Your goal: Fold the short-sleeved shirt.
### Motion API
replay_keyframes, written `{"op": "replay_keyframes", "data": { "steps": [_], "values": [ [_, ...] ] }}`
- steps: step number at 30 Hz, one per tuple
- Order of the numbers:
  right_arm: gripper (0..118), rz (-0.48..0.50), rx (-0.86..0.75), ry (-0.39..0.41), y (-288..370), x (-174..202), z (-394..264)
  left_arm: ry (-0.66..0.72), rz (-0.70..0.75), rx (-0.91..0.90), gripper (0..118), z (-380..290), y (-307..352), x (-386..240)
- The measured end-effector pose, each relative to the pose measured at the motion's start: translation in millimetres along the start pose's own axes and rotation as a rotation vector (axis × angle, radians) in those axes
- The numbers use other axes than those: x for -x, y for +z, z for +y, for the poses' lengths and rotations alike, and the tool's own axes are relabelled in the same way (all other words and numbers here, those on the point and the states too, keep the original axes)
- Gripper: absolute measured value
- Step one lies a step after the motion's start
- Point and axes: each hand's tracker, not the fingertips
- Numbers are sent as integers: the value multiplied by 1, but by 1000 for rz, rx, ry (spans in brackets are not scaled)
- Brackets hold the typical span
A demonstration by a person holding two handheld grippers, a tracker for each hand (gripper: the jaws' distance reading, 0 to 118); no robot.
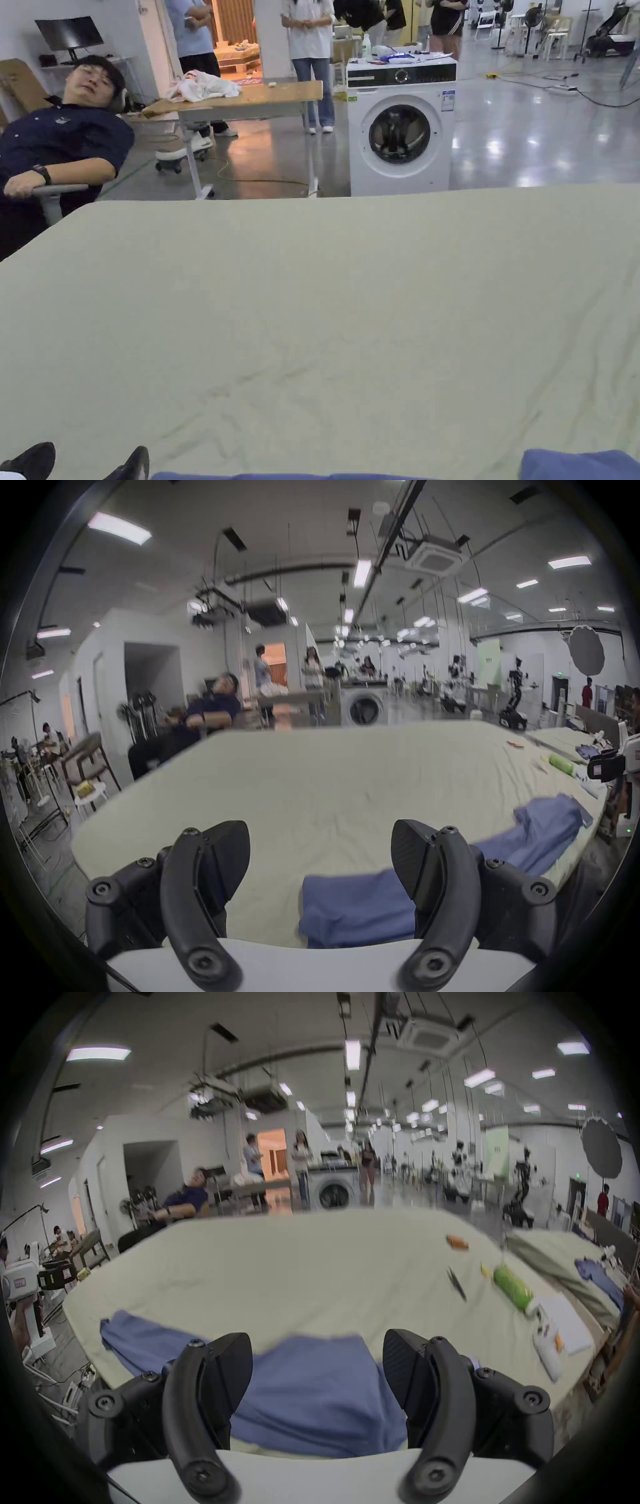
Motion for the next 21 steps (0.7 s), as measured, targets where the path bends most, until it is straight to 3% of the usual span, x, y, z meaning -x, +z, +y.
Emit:
{"op": "replay_keyframes", "data": {
  "steps": [5,7,8,9,11,12,14,18,21],
  "values": [
    [81,33,-76,23,-1,39,13,15,-31,-81,85,18,31,-32],
    [71,60,-87,25,-1,47,12,-1,-24,-104,75,18,42,-43],
    [62,92,-92,25,0,50,11,-8,-42,-110,65,18,46,-47],
    [45,113,-83,17,-1,52,11,-13,-51,-106,48,20,48,-53],
    [13,107,-68,-18,-3,51,7,-27,-54,-89,33,21,50,-59],
    [3,104,-58,-55,-3,50,5,-39,-42,-82,23,22,52,-61],
    [0,119,-53,-103,-1,50,4,-33,-66,-83,2,22,55,-61],
    [0,120,-51,-42,1,57,1,50,-114,-88,0,23,57,-53],
    [0,125,-44,-43,-1,56,2,82,-132,-85,0,21,52,-44]
  ]
}}
